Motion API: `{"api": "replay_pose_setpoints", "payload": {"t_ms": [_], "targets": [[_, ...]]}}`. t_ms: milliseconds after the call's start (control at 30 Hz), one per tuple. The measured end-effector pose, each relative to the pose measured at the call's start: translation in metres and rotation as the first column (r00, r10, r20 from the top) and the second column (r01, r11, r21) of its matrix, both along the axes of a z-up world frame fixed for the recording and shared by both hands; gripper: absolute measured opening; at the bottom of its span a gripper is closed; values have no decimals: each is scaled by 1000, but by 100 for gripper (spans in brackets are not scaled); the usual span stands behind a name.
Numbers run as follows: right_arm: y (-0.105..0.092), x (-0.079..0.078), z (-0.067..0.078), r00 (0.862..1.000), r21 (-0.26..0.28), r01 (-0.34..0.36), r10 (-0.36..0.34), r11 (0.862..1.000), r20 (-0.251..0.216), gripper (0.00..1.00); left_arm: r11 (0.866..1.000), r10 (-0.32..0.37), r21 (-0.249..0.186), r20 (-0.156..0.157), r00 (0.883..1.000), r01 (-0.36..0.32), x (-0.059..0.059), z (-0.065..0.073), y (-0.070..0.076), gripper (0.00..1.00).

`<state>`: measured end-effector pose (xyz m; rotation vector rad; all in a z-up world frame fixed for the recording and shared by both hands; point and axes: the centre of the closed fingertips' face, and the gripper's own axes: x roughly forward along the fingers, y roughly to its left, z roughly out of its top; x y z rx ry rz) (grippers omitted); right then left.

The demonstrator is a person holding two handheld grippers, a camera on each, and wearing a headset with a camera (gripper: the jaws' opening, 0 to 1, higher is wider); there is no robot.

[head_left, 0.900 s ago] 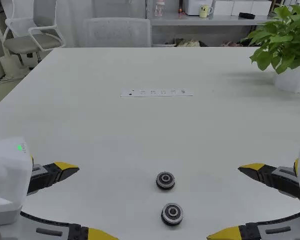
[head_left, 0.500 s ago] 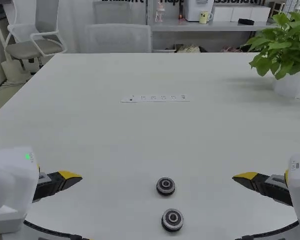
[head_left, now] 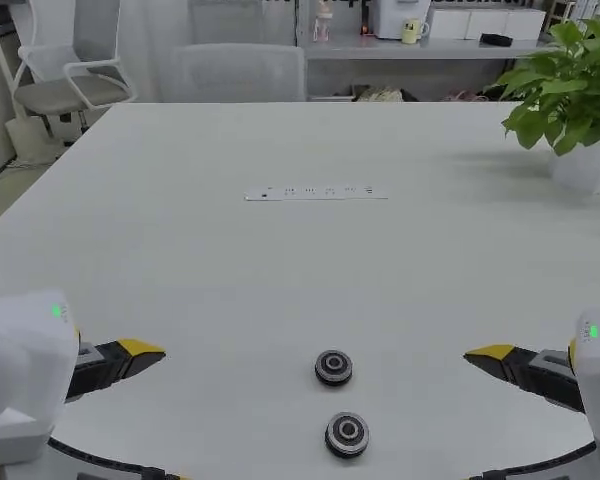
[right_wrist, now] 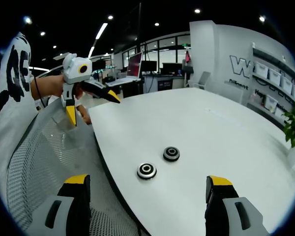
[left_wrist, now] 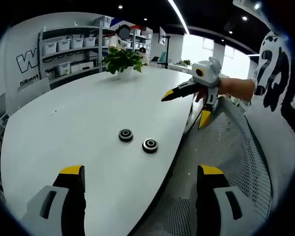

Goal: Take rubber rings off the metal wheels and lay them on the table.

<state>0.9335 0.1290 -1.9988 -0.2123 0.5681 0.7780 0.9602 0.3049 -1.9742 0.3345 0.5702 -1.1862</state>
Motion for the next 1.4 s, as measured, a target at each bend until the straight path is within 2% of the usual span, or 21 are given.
{"api": "replay_pose_setpoints", "payload": {"t_ms": [867, 1400], "targets": [[1, 1, -7, 1000, 0, -2, 2, 1000, -12, 96, 1000, -24, 6, 2, 1000, 24, 4, -1, -4, 93], [5, 10, -8, 1000, -10, -18, 18, 1000, -8, 95, 999, -42, 17, 13, 999, 42, 8, 0, -12, 92]]}}
